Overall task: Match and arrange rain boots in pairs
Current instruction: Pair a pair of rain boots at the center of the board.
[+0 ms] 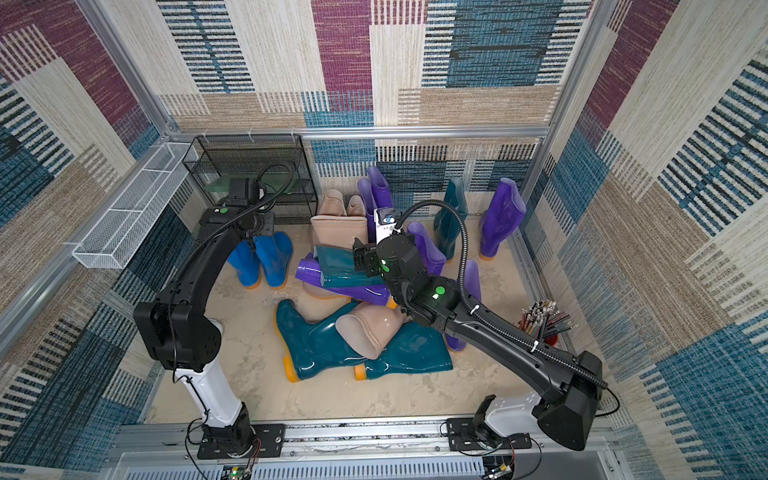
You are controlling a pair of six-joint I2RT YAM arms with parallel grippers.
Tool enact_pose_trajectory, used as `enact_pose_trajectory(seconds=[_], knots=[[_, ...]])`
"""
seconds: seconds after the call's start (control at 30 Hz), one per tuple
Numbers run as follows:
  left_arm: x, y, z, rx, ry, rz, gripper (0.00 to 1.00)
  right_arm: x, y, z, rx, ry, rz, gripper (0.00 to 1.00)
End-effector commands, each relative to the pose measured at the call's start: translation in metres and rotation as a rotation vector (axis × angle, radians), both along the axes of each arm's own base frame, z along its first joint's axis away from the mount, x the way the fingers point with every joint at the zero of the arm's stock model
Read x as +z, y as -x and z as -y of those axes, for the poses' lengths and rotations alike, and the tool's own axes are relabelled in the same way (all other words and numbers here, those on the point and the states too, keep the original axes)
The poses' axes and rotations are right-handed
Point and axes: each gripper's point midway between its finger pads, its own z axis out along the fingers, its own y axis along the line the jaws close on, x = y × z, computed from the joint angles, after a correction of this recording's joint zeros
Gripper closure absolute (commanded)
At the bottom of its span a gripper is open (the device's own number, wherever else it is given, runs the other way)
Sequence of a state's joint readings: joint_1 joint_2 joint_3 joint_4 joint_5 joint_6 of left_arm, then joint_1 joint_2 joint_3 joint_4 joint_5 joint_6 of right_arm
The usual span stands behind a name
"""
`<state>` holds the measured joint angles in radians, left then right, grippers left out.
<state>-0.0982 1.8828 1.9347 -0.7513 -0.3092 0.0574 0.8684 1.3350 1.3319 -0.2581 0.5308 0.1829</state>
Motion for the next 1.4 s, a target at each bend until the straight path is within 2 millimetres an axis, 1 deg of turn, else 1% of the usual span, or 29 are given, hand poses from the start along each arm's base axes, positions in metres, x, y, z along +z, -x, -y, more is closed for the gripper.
enact_pose_trajectory(seconds=[0.0,0.17,0.23,0.33,0.4,0.47,0.5,0.6,0.7,0.77,0.8,0.83,0.87,0.9,0.97,1.03,1.1,1.2,1.27,1.3,1.33,1.37], knots=[[0.017,-0.009,-0.011,0.006,-0.076,0.050,1.00,0.010,-0.002,0.001,-0.003,-0.040,0.024,0.05],[0.020,-0.006,-0.030,0.064,-0.162,0.058,1.00,0.010,-0.001,0.003,-0.004,-0.040,0.024,0.05],[0.020,-0.003,-0.035,0.078,-0.172,0.048,1.00,0.011,-0.001,0.005,-0.006,-0.045,0.026,0.05],[0.021,0.000,-0.033,0.062,-0.171,0.055,1.00,0.011,-0.002,0.006,-0.009,-0.046,0.027,0.05],[0.020,-0.001,-0.037,0.060,-0.195,0.047,1.00,0.012,-0.003,0.009,-0.021,-0.041,0.028,0.05],[0.019,-0.002,-0.037,0.041,-0.208,0.040,1.00,0.014,-0.005,0.017,-0.046,-0.037,0.030,0.05],[0.021,-0.002,-0.037,0.039,-0.209,0.048,1.00,0.017,-0.006,0.021,-0.057,-0.037,0.032,0.05],[0.026,-0.006,-0.034,0.027,-0.197,0.054,1.00,0.029,-0.013,0.042,-0.100,-0.046,0.042,0.05],[0.025,-0.007,-0.033,0.026,-0.189,0.042,1.00,0.042,-0.021,0.064,-0.128,-0.037,0.055,0.05],[0.023,-0.004,-0.029,0.023,-0.149,0.039,0.78,0.049,-0.031,0.081,-0.156,-0.040,0.051,0.05],[0.022,-0.002,-0.026,0.014,-0.128,0.034,0.69,0.050,-0.035,0.088,-0.165,-0.037,0.043,0.05],[0.025,0.001,-0.021,0.009,-0.095,0.038,0.56,0.050,-0.040,0.095,-0.174,-0.030,0.034,0.05],[0.029,0.003,-0.017,-0.003,-0.063,0.044,0.48,0.050,-0.044,0.102,-0.189,-0.021,0.026,0.05],[0.032,0.007,-0.012,-0.016,-0.035,0.047,0.44,0.048,-0.048,0.107,-0.207,-0.009,0.016,0.05],[0.046,0.016,-0.003,-0.038,0.028,0.070,0.32,0.044,-0.053,0.117,-0.238,0.014,-0.005,0.05],[0.061,0.027,0.007,-0.062,0.095,0.099,0.25,0.041,-0.054,0.126,-0.274,0.026,-0.018,0.05],[0.077,0.041,0.022,-0.104,0.179,0.131,0.23,0.041,-0.051,0.136,-0.316,0.021,-0.032,0.05],[0.099,0.068,0.051,-0.182,0.293,0.173,0.22,0.042,-0.039,0.152,-0.381,-0.003,-0.051,0.05],[0.106,0.085,0.078,-0.261,0.366,0.196,0.22,0.041,-0.029,0.161,-0.400,-0.005,-0.051,0.05],[0.111,0.095,0.095,-0.316,0.406,0.222,0.22,0.038,-0.023,0.165,-0.406,-0.007,-0.056,0.05],[0.111,0.104,0.114,-0.389,0.447,0.239,0.22,0.035,-0.018,0.171,-0.418,-0.010,-0.068,0.05],[0.115,0.113,0.129,-0.455,0.484,0.267,0.22,0.030,-0.014,0.176,-0.432,-0.008,-0.082,0.05]])
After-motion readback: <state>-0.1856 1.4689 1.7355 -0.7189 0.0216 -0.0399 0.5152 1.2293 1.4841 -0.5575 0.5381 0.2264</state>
